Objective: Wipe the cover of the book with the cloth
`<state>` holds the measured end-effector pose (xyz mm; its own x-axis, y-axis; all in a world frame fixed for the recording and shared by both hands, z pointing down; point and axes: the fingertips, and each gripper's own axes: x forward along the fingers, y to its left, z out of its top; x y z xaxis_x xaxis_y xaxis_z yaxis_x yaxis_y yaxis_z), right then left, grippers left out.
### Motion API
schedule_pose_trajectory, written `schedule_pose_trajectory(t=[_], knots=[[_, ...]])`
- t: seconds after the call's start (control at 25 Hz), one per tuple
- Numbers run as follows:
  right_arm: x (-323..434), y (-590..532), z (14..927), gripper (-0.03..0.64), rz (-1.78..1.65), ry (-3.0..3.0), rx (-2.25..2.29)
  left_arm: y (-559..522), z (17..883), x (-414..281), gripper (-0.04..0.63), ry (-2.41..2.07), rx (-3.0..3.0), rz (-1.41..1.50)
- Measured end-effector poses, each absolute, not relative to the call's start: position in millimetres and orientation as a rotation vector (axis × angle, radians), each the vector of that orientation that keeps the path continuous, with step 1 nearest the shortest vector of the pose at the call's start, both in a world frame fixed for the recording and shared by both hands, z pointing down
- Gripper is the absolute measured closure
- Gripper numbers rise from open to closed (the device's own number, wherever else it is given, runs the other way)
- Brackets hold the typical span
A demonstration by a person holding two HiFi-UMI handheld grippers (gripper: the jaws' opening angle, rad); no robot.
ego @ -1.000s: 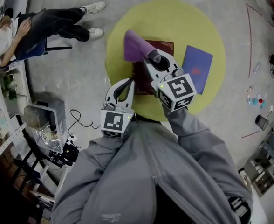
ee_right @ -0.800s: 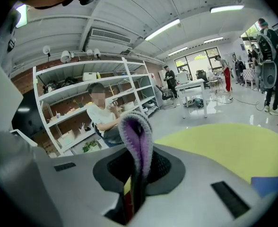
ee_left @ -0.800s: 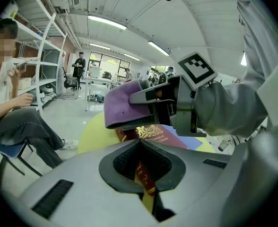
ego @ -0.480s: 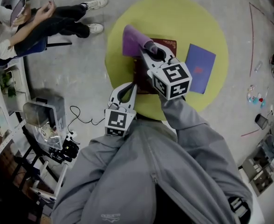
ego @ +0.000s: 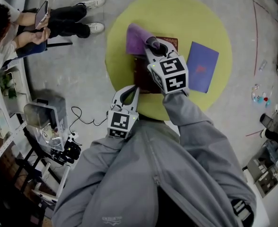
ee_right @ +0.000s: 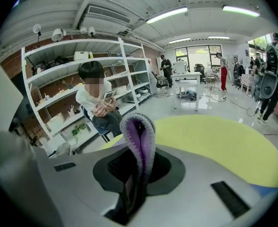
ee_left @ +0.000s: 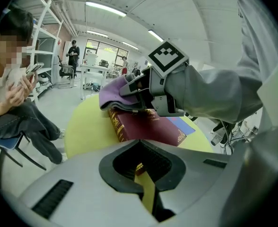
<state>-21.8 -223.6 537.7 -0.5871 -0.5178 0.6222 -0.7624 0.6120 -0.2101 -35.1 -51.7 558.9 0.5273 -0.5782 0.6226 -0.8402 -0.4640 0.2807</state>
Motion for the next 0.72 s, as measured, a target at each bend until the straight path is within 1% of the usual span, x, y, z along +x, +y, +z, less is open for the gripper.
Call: schedule_pose_trajectory(t=[0.4, 0.72], knots=[[1, -224, 544, 0.558, 0.539, -2.255, 1.024, -48, 561, -34, 0.578, -1.156, 2.203, 0.625], [56, -230, 545, 0.558, 0.524, -2.172, 1.137, -47, 559, -33, 0.578, -1.167, 2.199, 0.619]])
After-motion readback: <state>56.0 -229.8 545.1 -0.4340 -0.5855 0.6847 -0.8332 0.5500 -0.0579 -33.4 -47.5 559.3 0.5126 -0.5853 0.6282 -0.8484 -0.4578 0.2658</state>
